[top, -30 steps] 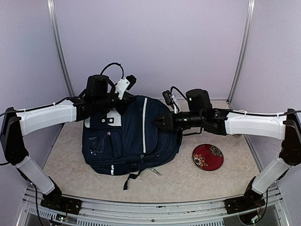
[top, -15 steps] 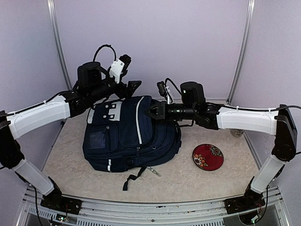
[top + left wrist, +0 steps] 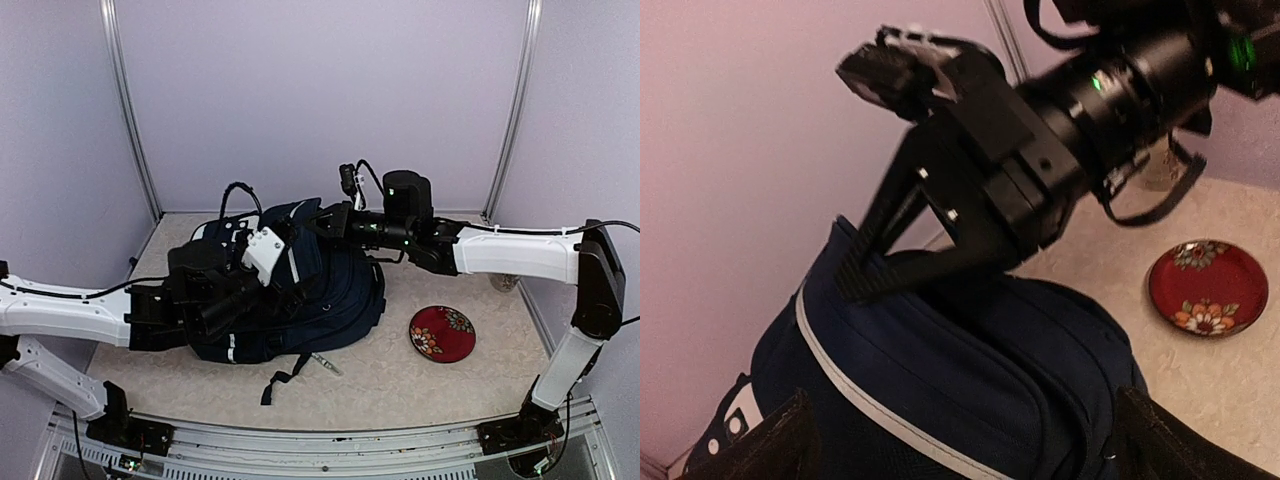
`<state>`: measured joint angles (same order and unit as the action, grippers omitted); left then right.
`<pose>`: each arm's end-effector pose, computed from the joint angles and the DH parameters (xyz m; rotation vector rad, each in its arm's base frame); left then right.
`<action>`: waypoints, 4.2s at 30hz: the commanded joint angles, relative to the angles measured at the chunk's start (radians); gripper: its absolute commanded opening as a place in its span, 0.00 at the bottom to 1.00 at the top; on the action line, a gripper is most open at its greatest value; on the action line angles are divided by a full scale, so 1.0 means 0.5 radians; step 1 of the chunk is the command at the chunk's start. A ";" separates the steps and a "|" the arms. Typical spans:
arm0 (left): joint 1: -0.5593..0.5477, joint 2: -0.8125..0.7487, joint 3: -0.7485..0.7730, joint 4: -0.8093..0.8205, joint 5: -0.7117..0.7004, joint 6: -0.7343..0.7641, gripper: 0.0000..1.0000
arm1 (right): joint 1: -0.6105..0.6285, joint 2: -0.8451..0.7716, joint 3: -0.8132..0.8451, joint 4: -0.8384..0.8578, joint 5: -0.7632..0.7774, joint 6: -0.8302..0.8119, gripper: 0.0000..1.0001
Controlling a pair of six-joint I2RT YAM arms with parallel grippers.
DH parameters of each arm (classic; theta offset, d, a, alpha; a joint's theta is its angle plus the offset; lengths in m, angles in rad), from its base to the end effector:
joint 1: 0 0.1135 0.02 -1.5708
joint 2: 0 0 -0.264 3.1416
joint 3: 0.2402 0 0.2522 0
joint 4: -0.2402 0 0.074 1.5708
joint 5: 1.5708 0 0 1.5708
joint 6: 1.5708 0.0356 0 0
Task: Pack the student bag
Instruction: Pick up the student bag from the upper front pocket, then pass from the right arm to the left, then pick up the pen from the center of the board, then place the pen in the upper front pocket of the bag.
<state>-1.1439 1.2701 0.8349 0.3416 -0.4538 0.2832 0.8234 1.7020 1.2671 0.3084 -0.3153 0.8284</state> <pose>0.1362 -0.2618 0.3069 0.8062 1.4536 -0.2766 0.2699 0.3075 0.3128 -0.2632 1.9148 1.4459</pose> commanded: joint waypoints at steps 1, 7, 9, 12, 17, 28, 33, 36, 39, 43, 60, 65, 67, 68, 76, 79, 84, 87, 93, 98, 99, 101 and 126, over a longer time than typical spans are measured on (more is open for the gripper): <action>-0.117 0.209 -0.013 0.231 -0.641 0.198 0.99 | 0.009 -0.016 0.110 0.346 0.136 0.046 0.00; -0.134 0.467 0.041 0.310 -0.803 0.265 0.99 | 0.022 -0.023 0.098 0.340 0.161 0.032 0.00; -0.133 0.553 0.060 0.371 -0.921 0.331 0.99 | 0.020 -0.028 0.093 0.343 0.166 0.029 0.00; -0.107 0.695 0.112 0.505 -1.161 0.479 0.99 | 0.023 -0.035 0.095 0.337 0.161 0.015 0.00; -0.054 0.776 0.175 0.680 -1.296 0.540 0.90 | 0.028 -0.069 0.067 0.330 0.166 0.001 0.00; 0.127 0.494 0.135 0.402 -1.030 0.043 0.00 | 0.018 -0.248 0.073 -0.101 0.219 -0.361 0.22; 0.432 0.402 0.308 0.256 -0.743 -0.189 0.00 | 0.013 -0.547 -0.047 -0.476 0.433 -0.695 0.48; 0.587 0.410 0.473 0.183 -0.604 -0.251 0.00 | 0.023 -0.777 -0.148 -0.678 0.537 -0.882 0.50; 0.707 0.422 0.617 0.155 -0.557 -0.259 0.00 | 0.053 -0.935 -0.304 -0.812 0.511 -0.949 0.50; 0.849 0.427 0.751 0.096 -0.545 -0.278 0.00 | 0.184 -0.950 -0.482 -1.005 0.493 -0.985 0.50; 1.122 0.160 0.623 -0.048 -0.380 -0.456 0.00 | 0.644 0.336 0.123 -1.703 0.645 -1.038 0.77; 1.130 0.077 0.518 -0.071 -0.344 -0.533 0.00 | 0.643 0.635 0.389 -1.959 0.696 -1.089 0.72; 1.131 0.054 0.502 -0.102 -0.327 -0.565 0.00 | 0.642 0.734 0.474 -2.034 0.698 -1.101 0.65; 1.130 0.043 0.489 -0.113 -0.324 -0.580 0.00 | 0.639 0.768 0.499 -2.062 0.694 -1.101 0.61; 1.131 -0.016 0.424 -0.164 -0.292 -0.634 0.00 | 0.630 0.909 0.517 -2.183 0.656 -1.051 0.34; 1.126 -0.032 0.426 -0.255 -0.236 -0.692 0.00 | 0.630 0.873 0.502 -2.230 0.727 -0.987 0.15; 1.079 -0.094 0.432 -0.485 -0.145 -0.741 0.00 | 0.642 0.663 0.356 -2.205 0.757 -0.906 0.00; 1.036 -0.167 0.405 -0.588 -0.129 -0.766 0.00 | 0.677 0.478 0.206 -2.138 0.745 -0.907 0.00; 0.843 -0.217 0.299 -0.420 -0.145 -0.614 0.00 | 0.731 0.127 -0.010 -2.138 0.515 -0.856 0.00; 0.781 -0.231 0.165 -0.256 -0.150 -0.584 0.00 | 0.727 -0.285 -0.062 -1.914 0.252 -0.752 0.00; 0.783 -0.247 0.137 -0.246 -0.157 -0.594 0.00 | 0.713 -0.356 -0.038 -1.812 0.195 -0.707 0.00; 0.780 -0.277 0.113 -0.236 -0.128 -0.580 0.00 | 0.639 -0.447 0.023 -1.539 0.070 -0.669 0.00; 0.674 -0.269 0.041 -0.137 0.071 -0.391 0.00 | 0.173 1.058 0.883 0.232 -0.195 1.097 0.00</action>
<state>-0.7925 1.1732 0.8181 0.0738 -0.4805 0.0757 0.8906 2.1803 1.6363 0.3950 -0.4427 1.3220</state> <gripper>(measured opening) 0.100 0.045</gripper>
